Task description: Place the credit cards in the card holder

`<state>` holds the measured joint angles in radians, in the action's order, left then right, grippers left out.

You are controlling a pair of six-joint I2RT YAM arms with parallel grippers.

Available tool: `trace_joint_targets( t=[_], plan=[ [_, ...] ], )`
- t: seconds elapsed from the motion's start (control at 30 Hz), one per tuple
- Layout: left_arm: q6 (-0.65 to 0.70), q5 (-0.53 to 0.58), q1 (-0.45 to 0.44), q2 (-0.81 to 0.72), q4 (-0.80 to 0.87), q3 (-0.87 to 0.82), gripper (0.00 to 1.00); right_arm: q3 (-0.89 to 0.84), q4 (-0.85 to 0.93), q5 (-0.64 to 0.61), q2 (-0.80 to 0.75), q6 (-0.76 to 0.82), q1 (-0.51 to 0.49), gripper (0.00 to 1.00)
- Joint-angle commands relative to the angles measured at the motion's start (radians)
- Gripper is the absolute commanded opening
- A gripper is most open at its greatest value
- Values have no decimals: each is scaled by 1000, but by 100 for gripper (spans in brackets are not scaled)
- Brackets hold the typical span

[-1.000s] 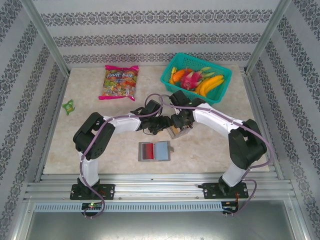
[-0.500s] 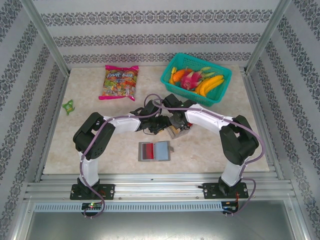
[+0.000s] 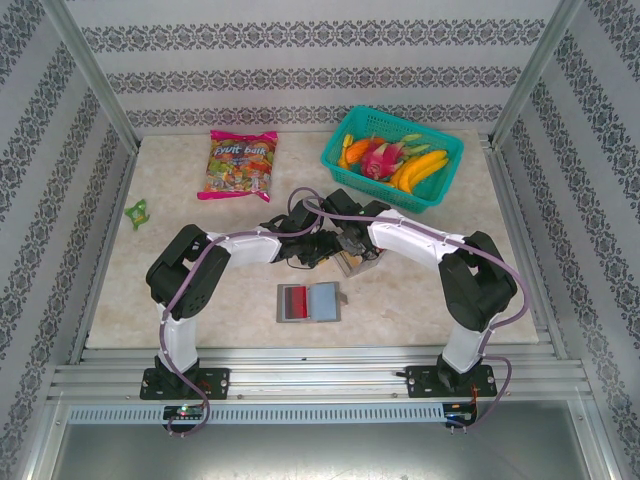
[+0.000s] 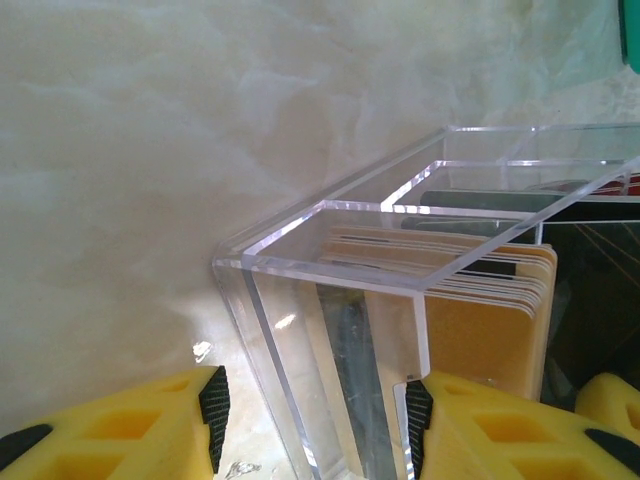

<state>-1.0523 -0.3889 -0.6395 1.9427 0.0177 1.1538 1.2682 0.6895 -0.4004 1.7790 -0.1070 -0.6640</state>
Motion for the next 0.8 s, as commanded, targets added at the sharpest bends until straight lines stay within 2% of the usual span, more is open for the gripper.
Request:
trace_joint_targets(
  t=[0.0,0.17,0.5,0.6,0.77],
  plan=[
    [13,13,8,-10,9,-14,52,16,21,-60,-28,24,-11,35],
    [15,10,8,-9,13,-10,51,16,21,-64,-43,21,-11,28],
    [18,11,8,-12,10,-10,51,27,41,-27,-91,17,-11,1],
    [20,6,8,-18,5,-11,51,26,44,22,-121,0,-6,0],
    [44,8,8,-74,-11,-25,53,13,34,187,-218,-80,36,0]
  ],
)
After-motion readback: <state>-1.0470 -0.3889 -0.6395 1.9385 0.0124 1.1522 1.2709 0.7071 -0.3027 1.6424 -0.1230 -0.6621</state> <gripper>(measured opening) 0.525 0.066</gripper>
